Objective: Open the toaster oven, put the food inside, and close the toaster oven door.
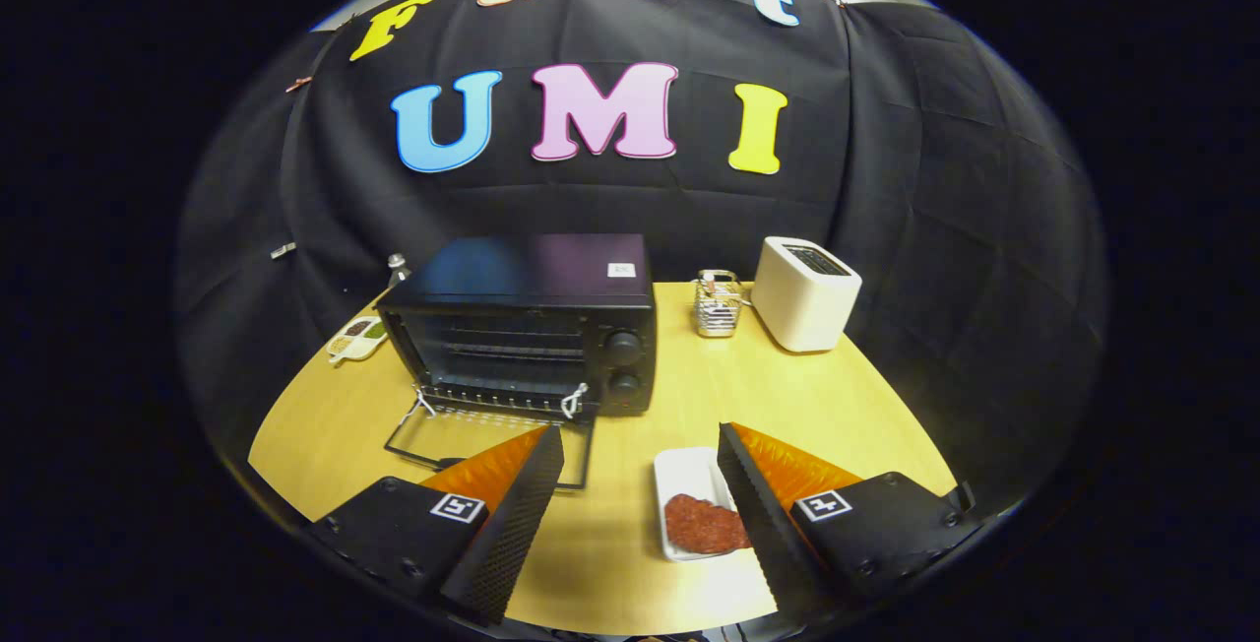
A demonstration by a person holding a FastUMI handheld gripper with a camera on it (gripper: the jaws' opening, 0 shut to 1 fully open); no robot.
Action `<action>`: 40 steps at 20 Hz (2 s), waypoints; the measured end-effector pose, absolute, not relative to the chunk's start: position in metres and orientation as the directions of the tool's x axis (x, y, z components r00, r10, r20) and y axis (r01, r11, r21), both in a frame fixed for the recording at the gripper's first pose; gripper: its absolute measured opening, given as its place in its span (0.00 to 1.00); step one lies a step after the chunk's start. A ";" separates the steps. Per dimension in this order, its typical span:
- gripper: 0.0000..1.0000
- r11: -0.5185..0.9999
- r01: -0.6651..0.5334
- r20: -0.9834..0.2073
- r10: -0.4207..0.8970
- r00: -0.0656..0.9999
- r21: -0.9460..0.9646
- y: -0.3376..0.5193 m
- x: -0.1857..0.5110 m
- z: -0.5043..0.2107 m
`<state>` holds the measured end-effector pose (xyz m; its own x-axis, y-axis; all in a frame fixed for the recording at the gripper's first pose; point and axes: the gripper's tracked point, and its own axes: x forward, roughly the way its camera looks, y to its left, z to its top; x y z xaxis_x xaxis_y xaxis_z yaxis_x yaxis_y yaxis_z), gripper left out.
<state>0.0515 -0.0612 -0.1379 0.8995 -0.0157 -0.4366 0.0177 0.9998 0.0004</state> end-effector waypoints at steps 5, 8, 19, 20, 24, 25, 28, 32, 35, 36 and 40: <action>0.98 0.997 -0.017 -0.550 0.055 0.834 0.074 -0.105 0.057 -0.170; 0.99 0.990 -0.019 -0.621 0.104 0.777 0.142 -0.123 0.053 -0.197; 0.93 0.930 -0.070 -0.769 0.338 0.543 0.360 -0.134 0.024 -0.279; 0.91 0.922 -0.071 -0.771 0.359 0.526 0.381 -0.133 0.022 -0.282; 0.75 0.871 0.003 -0.779 0.438 0.449 0.491 -0.130 0.016 -0.296; 0.61 0.859 0.010 -0.776 0.457 0.435 0.512 -0.129 0.014 -0.297; 0.38 0.849 0.025 -0.783 0.476 0.401 0.528 -0.131 0.012 -0.301; 0.23 0.828 0.005 -0.764 0.516 0.388 0.561 -0.125 0.015 -0.302; 0.18 0.827 -0.008 -0.757 0.517 0.400 0.562 -0.129 0.014 -0.295; 0.17 0.828 -0.007 -0.755 0.516 0.405 0.561 -0.131 0.013 -0.294; 0.15 0.821 0.007 -0.744 0.514 0.428 0.571 -0.137 0.013 -0.283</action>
<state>0.0135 -0.1368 -0.2829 0.4275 0.5140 -0.7436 0.0070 0.8207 0.5713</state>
